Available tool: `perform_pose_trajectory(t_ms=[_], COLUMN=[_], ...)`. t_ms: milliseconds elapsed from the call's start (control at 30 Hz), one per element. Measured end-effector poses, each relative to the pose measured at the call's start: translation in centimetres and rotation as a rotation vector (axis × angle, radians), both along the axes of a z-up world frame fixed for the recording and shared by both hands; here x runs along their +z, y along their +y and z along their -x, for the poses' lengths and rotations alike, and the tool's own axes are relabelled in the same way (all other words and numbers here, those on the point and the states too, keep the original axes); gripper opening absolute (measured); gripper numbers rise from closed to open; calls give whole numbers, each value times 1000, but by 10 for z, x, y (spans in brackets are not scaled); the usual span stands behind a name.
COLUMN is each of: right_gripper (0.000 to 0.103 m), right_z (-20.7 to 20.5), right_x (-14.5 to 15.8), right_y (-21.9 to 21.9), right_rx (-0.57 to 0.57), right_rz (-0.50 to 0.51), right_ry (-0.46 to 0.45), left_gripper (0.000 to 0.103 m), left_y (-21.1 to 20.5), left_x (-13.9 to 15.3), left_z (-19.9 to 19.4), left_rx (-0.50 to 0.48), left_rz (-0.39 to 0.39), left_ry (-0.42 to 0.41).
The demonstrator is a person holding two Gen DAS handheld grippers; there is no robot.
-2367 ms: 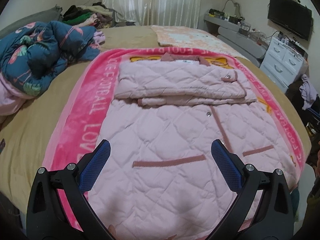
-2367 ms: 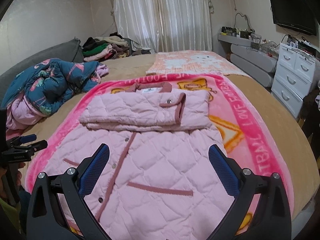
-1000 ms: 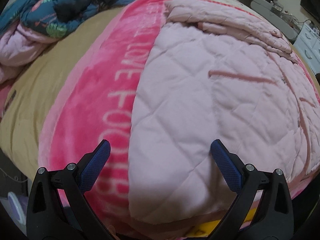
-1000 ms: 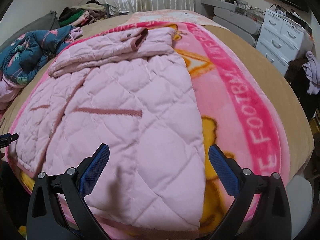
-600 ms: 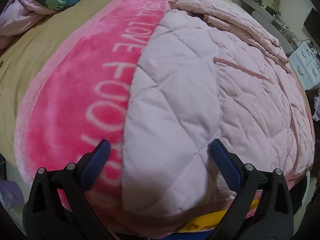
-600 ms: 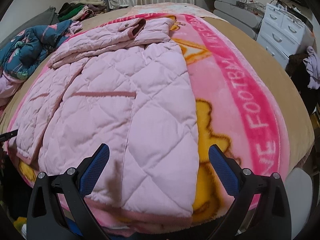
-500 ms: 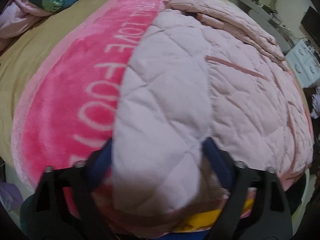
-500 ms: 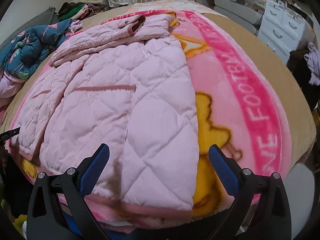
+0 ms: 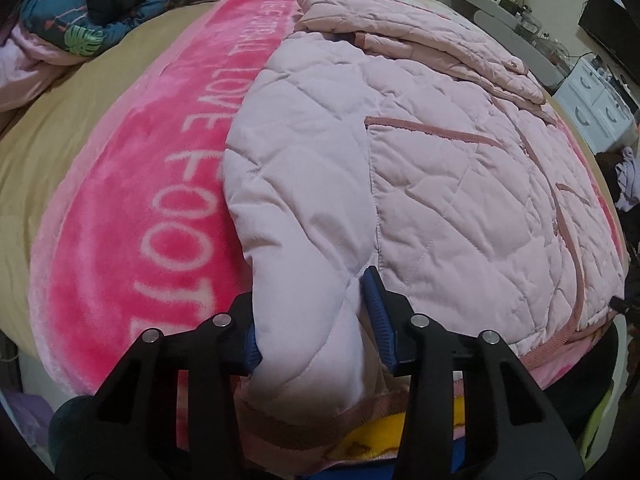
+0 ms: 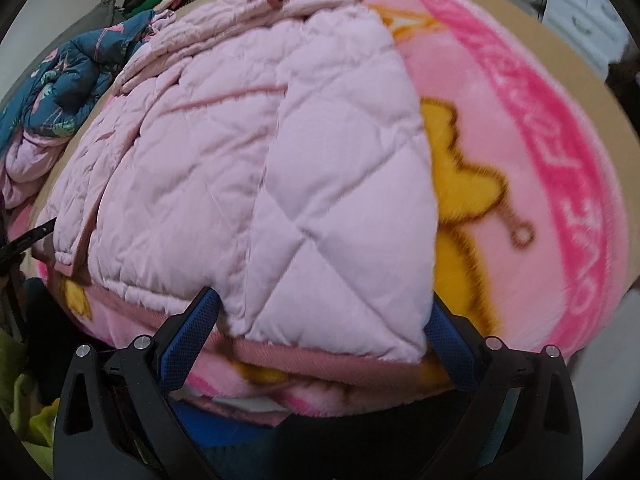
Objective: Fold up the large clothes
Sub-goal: 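Lower both tools to the ribbed hem and close them on it, then lift the hem with both tools and fold it toward the collar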
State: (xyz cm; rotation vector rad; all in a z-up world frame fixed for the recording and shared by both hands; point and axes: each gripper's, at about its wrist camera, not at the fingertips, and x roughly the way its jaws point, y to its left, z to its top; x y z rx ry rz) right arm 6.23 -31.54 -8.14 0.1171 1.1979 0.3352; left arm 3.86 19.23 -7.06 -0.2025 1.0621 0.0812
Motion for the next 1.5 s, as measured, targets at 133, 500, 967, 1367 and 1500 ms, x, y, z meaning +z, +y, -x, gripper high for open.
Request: perform_pose_trajectory(t_ms=[133,500,967,1367,1500], right_gripper=[98,50,23,20,19], right_z=[3,9,14,3,-10], right_x=[-6,-4,25,97,110], right_y=[-7,-23,-19,-18,-20], right_rx=[-9,-4,-2,-27,-46], right_rz=[-64,-238,-285,-317,-361], right_ry=[19,29,-114,-338,-359], left_gripper=[39,66,10,10,10], left_y=[4,22,-13,-20,-18], left_x=[0,-16,30,89,102], left_z=[4,24,18,7,3], left_rx=[3,46,-34,-47,-40], left_rz=[19,145,40,-18,-16], left_ry=[4,33,-132,-293,-321])
